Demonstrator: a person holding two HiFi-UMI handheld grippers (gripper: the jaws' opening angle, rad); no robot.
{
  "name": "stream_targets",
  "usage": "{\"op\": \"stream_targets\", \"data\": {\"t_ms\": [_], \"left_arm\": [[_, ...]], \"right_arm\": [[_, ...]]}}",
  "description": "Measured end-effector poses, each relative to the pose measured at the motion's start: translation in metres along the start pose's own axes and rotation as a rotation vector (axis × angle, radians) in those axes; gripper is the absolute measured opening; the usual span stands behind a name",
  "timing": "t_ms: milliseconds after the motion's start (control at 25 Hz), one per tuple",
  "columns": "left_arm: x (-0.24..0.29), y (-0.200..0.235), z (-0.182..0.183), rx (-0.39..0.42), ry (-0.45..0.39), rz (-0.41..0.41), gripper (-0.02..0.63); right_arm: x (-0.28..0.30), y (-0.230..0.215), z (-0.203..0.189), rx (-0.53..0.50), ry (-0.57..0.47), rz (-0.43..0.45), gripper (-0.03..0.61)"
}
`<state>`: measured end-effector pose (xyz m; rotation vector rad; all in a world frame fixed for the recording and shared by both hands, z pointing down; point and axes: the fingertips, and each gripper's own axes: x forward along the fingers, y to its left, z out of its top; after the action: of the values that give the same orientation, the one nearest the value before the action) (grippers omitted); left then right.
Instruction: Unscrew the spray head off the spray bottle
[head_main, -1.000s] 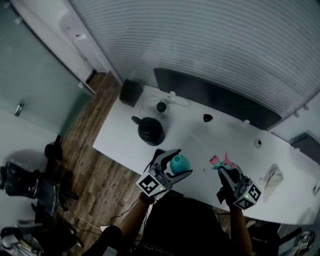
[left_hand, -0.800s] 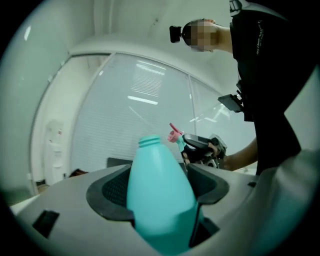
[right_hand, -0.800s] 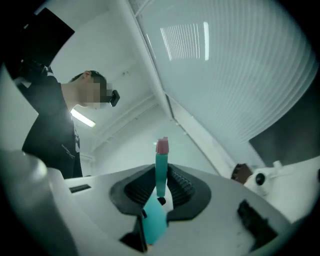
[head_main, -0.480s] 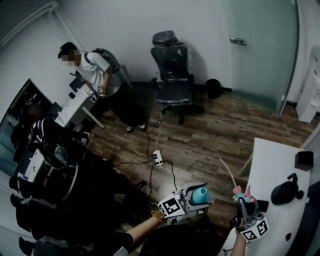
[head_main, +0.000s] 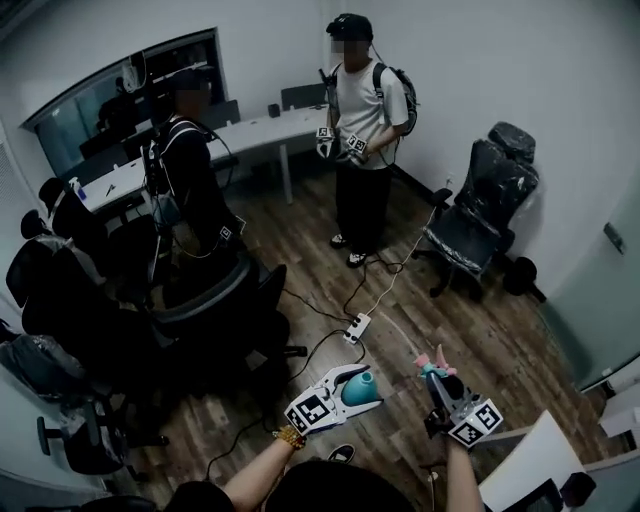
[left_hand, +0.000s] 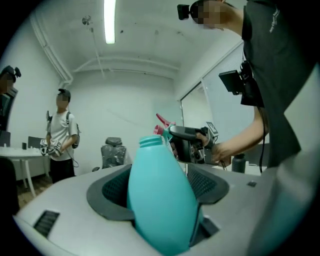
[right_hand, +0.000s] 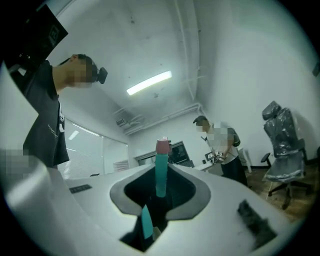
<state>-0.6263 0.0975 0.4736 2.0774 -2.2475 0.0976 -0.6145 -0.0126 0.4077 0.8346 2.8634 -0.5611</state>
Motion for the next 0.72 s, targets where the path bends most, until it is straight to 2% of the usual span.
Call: {"op": "stream_targets", "data": {"t_ms": [120, 280, 440, 720], "left_arm": [[-0.012, 0.025, 0.003, 0.005, -0.004, 0.065, 0.347], [-0.018, 0.041, 0.005, 0.007, 0.001, 0.105, 0.347], [-0.02, 0.028, -0.001, -0.039, 0.008, 0.108, 0.347], [-0.018, 0.025, -0.014, -0.033, 0.033, 0.097, 0.347]], "right_arm": [[0.038, -0.002, -0.018, 0.013, 0.068, 0.079, 0.071], [0.057, -0.004, -0.026, 0.046, 0.102, 0.129, 0.071], [0.05, 0.002, -0.03, 0.079, 0.128, 0.133, 0.071], [0.047, 0.009, -0.029, 0.061, 0.121, 0.15, 0.071]]}}
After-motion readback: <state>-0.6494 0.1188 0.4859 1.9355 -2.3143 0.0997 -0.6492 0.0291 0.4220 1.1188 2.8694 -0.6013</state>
